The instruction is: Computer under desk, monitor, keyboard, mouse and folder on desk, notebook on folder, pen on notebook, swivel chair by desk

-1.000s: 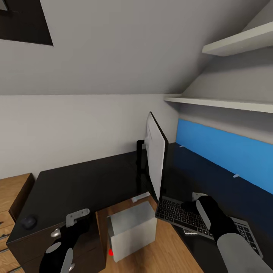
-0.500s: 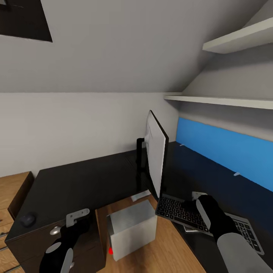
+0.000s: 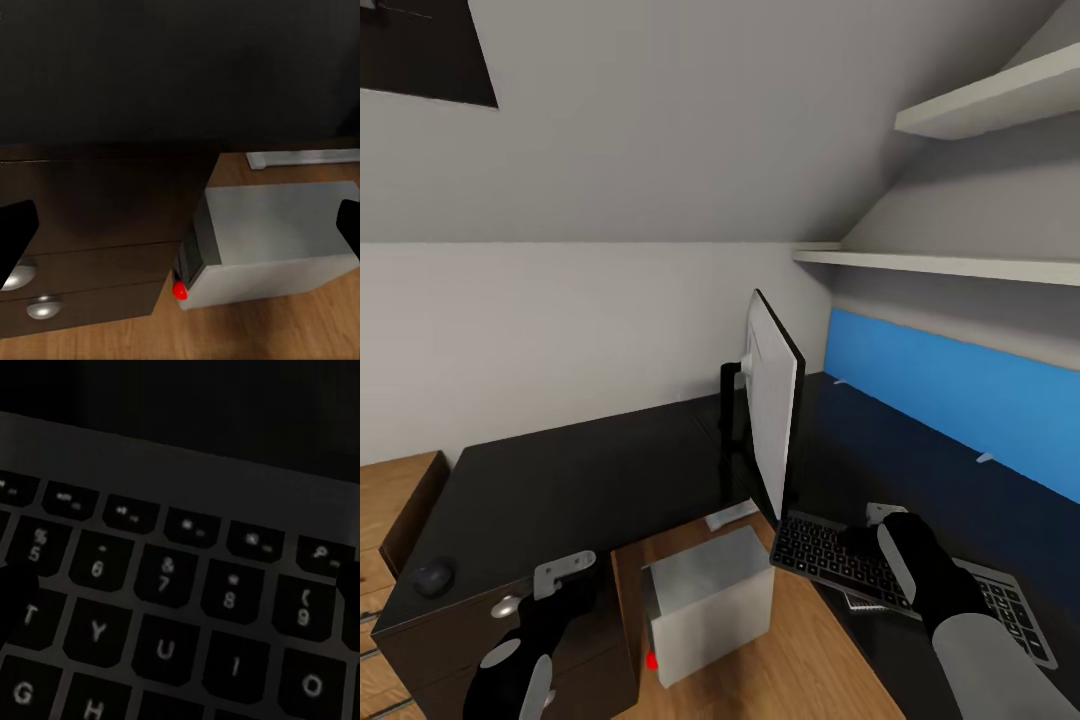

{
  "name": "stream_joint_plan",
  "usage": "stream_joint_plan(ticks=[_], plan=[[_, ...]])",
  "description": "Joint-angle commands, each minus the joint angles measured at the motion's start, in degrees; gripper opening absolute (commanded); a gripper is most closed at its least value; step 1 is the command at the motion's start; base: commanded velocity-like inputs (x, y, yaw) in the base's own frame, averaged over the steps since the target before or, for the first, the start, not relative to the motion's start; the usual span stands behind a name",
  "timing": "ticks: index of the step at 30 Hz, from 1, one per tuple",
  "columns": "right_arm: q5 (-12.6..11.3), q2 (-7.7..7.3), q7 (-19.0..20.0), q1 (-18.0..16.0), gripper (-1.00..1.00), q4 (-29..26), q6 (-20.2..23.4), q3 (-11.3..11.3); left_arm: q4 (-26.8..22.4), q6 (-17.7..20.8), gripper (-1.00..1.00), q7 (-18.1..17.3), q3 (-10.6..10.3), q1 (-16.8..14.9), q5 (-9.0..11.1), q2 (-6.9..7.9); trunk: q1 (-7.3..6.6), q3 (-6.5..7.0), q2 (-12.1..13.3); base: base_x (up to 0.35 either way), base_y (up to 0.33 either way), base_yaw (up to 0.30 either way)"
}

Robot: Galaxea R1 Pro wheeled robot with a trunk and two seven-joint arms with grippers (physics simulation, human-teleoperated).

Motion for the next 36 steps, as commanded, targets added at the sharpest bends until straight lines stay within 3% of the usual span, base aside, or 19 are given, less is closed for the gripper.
stream_joint_plan(ticks=[1,15,36], plan=[[-1.02,-0.01,-0.37,0.0,1.0,1.54,0.2,-0.02,-0.06,0.28,1.0,0.29,0.03,-0.04,0.46,-0.01,0.0,-0.08,-0.03,0.0,0.0,0.0],[-1.25,-0.01,-0.37,0.0,1.0,1.47,0.39,-0.03,0.01,0.29,1.0,0.29,0.13,-0.04,0.45,0.06,0.0,-0.04,-0.03,-0.055,-0.033,-0.01],[-1.23,0.13,-0.37,0.0,1.0,1.47,0.28,-0.08,0.01,0.29,1.0,0.29,0.13,-0.04,0.45,0.14,0.0,0.72,-0.03,-0.012,0.0,-0.166]])
